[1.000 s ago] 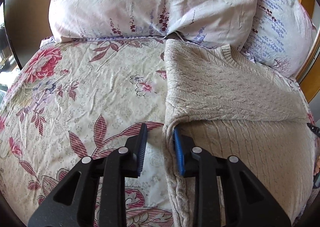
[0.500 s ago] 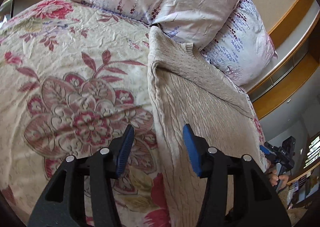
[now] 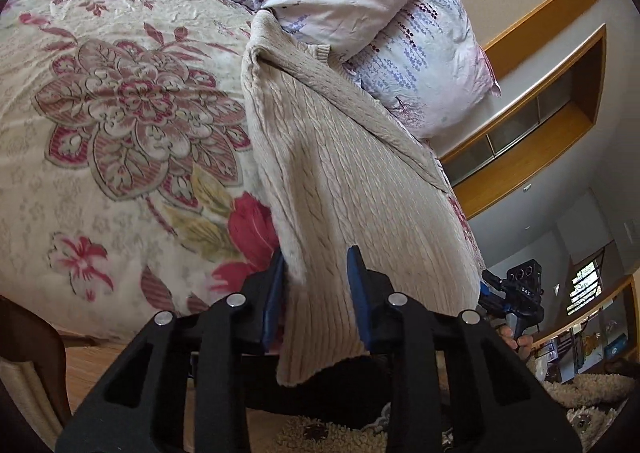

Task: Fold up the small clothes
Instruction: 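Grasp the sweater hem with the left gripper while the right gripper grasps the hem too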

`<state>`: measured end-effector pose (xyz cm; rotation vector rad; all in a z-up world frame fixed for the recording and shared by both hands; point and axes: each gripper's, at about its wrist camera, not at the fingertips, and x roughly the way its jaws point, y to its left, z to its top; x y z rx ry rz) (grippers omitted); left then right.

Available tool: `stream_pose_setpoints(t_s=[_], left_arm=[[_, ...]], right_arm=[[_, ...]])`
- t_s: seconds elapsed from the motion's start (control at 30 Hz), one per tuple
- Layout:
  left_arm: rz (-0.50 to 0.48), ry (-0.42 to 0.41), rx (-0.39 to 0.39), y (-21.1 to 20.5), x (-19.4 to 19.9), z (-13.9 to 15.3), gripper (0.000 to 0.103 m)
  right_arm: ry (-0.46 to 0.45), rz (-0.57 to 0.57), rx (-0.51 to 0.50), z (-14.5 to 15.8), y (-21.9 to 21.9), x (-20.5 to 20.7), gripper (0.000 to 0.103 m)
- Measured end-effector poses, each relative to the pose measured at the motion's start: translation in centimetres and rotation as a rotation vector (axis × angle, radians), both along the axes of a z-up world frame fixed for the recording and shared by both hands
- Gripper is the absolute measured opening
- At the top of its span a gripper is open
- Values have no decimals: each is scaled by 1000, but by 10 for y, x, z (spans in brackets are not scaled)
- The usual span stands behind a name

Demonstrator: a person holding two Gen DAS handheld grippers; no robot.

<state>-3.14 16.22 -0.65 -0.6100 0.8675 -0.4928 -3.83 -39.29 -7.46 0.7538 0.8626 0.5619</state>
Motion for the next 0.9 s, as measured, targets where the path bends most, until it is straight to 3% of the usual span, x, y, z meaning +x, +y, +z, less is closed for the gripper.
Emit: stream_pose_setpoints(t_s=[0.33, 0.47, 0.53, 0.6, 0.9], left_arm=[[-26, 8, -5, -9, -19, 0, 28], [-26, 20, 8, -12, -23, 0, 21], [-21, 25, 18, -12, -23, 1, 15], [-12, 19, 29, -12, -22, 3, 9], [55, -64, 57, -2, 10, 33, 7]], right_arm=[[-5, 48, 21, -8, 16, -14, 28], [-5, 71, 10, -10, 22, -17, 23], [-8, 75, 2, -11, 24, -17, 15], [-29, 70, -14, -7, 25, -18, 12], [-194, 0, -38, 30, 22, -4, 9]])
